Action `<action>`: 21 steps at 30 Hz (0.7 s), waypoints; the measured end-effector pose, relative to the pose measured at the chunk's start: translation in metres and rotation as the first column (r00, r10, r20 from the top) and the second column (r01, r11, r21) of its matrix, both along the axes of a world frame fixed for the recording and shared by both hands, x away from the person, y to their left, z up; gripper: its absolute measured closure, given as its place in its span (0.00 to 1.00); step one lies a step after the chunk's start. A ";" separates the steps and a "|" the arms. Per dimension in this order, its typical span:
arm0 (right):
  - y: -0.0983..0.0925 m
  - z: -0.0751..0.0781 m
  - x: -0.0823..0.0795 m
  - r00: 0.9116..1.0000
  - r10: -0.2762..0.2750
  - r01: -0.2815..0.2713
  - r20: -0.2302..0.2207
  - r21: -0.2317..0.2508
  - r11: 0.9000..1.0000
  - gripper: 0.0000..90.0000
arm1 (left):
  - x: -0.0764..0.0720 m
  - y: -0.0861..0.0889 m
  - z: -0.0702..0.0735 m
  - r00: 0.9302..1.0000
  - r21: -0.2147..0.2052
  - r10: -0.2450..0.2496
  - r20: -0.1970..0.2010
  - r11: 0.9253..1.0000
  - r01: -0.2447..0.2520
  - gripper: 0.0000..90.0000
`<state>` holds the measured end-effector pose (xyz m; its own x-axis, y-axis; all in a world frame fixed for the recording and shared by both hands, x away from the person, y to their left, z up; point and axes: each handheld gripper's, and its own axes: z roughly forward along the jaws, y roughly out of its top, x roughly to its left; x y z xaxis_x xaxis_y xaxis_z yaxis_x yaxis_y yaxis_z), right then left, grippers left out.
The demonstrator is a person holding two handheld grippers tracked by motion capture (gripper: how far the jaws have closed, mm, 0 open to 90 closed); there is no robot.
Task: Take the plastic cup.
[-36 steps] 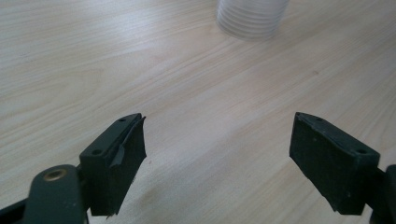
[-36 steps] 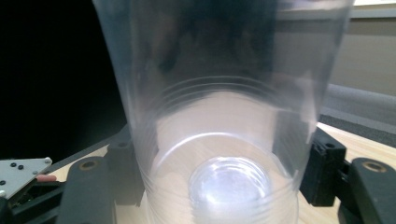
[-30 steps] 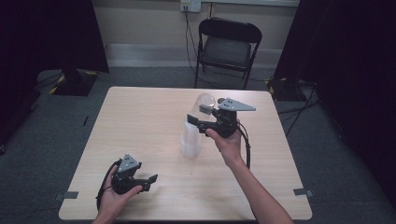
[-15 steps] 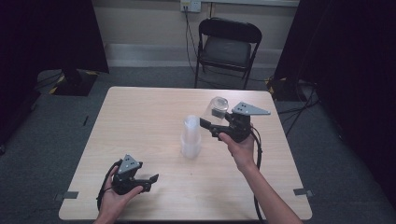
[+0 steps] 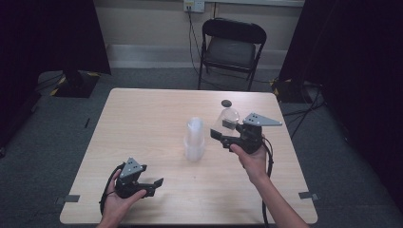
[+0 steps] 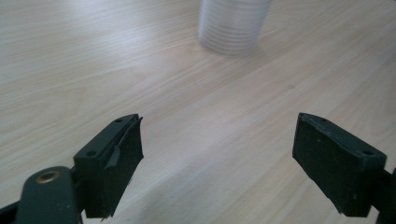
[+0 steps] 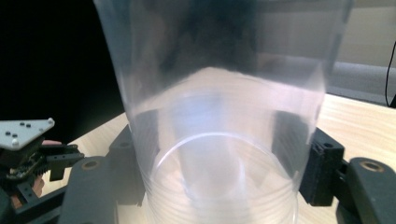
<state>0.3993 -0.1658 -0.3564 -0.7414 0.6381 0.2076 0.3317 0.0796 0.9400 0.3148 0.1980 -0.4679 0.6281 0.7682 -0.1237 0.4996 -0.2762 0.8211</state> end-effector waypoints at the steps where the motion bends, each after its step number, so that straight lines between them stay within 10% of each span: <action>1: -0.001 -0.002 -0.001 1.000 0.003 -0.003 -0.004 0.004 1.000 0.36 | 0.000 -0.001 0.000 1.000 0.011 -0.003 0.006 1.000 0.003 0.18; 21: 0.003 -0.037 -0.013 0.987 0.053 -0.050 -0.152 0.022 0.998 0.36 | 0.007 -0.025 0.013 0.994 0.003 -0.024 0.107 1.000 0.023 0.20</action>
<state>0.3859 -0.1633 -0.3939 -0.7318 0.5950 0.3323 0.4674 0.0833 0.8801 0.3216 0.1732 -0.4549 0.6556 0.7532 -0.0533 0.4018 -0.2883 0.8692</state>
